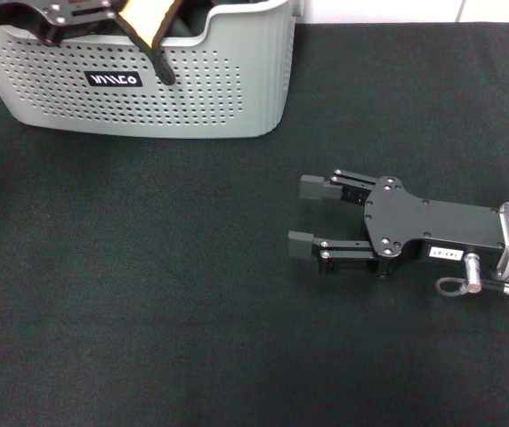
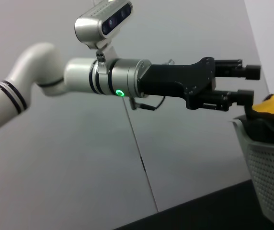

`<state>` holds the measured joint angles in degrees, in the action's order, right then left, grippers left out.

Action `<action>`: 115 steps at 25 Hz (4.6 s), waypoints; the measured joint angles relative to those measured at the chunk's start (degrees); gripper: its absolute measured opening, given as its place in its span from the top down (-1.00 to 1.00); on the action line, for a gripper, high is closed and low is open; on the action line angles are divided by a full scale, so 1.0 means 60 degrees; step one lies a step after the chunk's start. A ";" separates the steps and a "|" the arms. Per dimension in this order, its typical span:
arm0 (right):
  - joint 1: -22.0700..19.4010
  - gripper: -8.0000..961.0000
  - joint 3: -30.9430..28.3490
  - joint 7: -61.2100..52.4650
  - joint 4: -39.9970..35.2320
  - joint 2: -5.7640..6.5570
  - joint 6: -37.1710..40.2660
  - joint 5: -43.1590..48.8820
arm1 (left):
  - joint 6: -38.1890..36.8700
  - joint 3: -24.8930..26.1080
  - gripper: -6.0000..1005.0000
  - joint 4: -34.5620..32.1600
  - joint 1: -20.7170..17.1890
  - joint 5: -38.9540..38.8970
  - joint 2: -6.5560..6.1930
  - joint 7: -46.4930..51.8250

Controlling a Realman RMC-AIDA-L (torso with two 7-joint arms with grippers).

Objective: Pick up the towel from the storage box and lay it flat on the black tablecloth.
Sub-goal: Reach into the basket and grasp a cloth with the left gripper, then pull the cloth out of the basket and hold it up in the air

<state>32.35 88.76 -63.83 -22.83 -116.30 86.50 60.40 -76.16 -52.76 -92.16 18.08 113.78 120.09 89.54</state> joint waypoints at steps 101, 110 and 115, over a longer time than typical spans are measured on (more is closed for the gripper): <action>-0.1921 -0.39 0.9563 1.8822 -0.2498 0.0002 -0.1910 -1.2046 | -0.1879 0.0735 0.91 0.0799 -0.0876 -0.8088 -0.0021 0.0004; -0.1916 -0.36 1.0008 1.9728 -0.2640 0.0003 -0.1337 -1.2081 | -0.1883 0.0700 0.91 0.0813 -0.0854 -0.8096 -0.0021 -0.0010; -0.1770 -0.34 0.9957 1.9981 -0.2738 0.0003 -0.1336 -1.2087 | -0.1883 0.0693 0.91 0.0817 -0.0862 -0.8096 -0.0020 -0.0011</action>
<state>21.74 148.50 56.06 -39.26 -116.28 78.49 -12.12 -87.46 -48.61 -87.26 12.91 65.21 119.97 89.47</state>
